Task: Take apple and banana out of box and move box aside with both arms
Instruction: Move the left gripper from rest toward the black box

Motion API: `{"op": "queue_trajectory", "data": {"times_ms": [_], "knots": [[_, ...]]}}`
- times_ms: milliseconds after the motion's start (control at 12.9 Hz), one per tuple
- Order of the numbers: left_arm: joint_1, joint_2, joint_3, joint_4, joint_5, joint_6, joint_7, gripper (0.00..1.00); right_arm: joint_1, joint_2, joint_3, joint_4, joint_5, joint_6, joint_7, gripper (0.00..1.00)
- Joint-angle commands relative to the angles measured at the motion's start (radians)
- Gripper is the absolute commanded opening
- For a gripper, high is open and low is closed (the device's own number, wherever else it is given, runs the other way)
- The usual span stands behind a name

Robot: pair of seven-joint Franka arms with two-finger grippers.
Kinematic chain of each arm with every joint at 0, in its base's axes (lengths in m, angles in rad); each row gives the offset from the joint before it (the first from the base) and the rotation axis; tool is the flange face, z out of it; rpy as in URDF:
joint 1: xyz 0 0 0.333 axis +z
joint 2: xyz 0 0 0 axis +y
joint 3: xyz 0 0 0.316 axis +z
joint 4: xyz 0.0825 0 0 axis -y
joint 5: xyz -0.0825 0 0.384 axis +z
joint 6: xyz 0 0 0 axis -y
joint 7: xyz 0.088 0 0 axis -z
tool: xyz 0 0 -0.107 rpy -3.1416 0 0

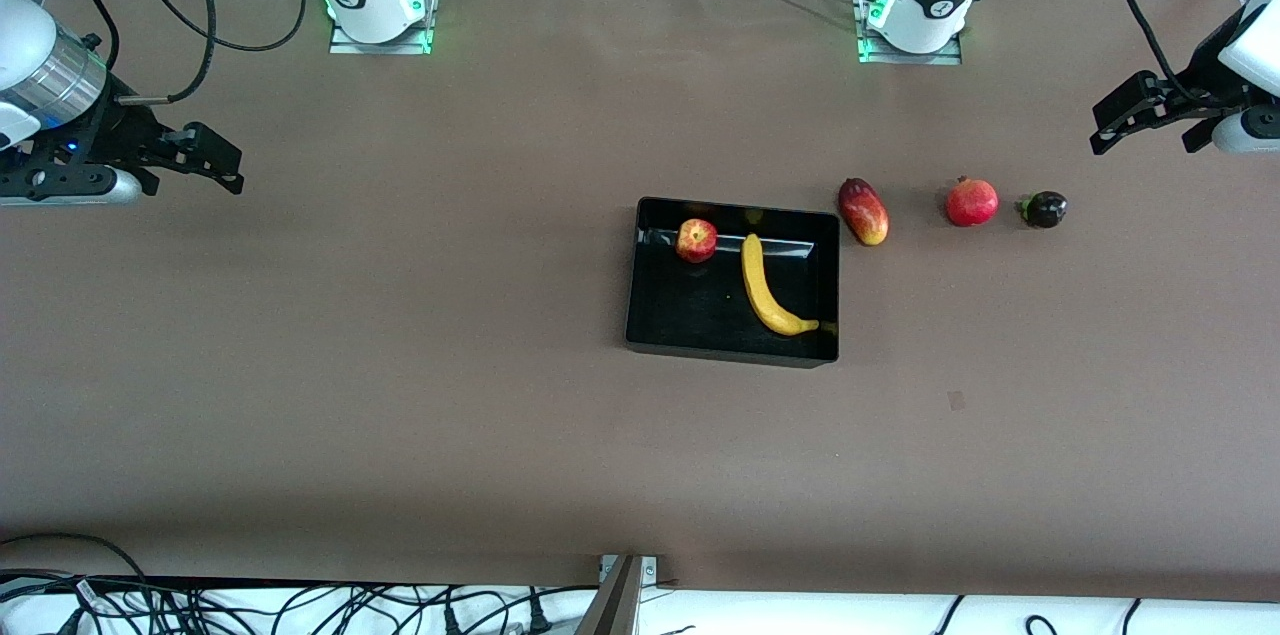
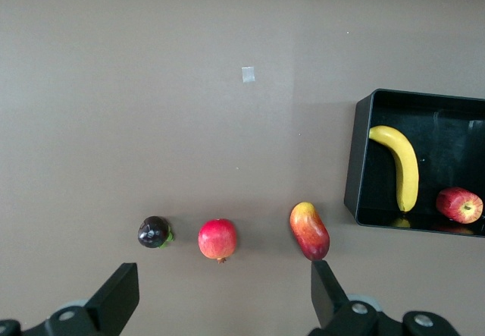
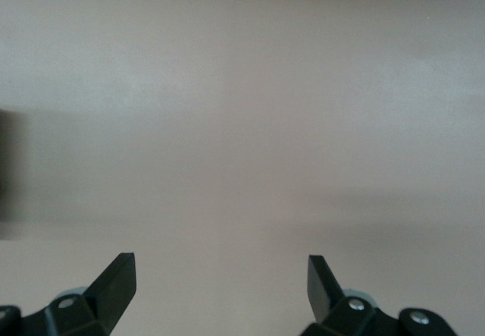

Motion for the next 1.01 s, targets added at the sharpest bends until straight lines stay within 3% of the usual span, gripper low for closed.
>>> {"op": "queue_trajectory", "data": {"times_ms": [0, 619, 928], "knots": [[0.005, -0.002, 0.001, 0.014, -0.025, -0.03, -0.004, 1.0, -0.015, 0.004, 0.012, 0.014, -0.008, -0.004, -0.007, 1.0], [0.003, 0.004, 0.001, 0.0, -0.034, -0.031, -0.013, 1.0, -0.015, 0.004, 0.012, 0.014, -0.008, -0.004, -0.007, 1.0], [0.0, 0.042, -0.033, -0.061, -0.056, 0.023, -0.143, 1.0, -0.015, 0.004, 0.012, 0.014, -0.008, -0.004, -0.007, 1.0]]}}
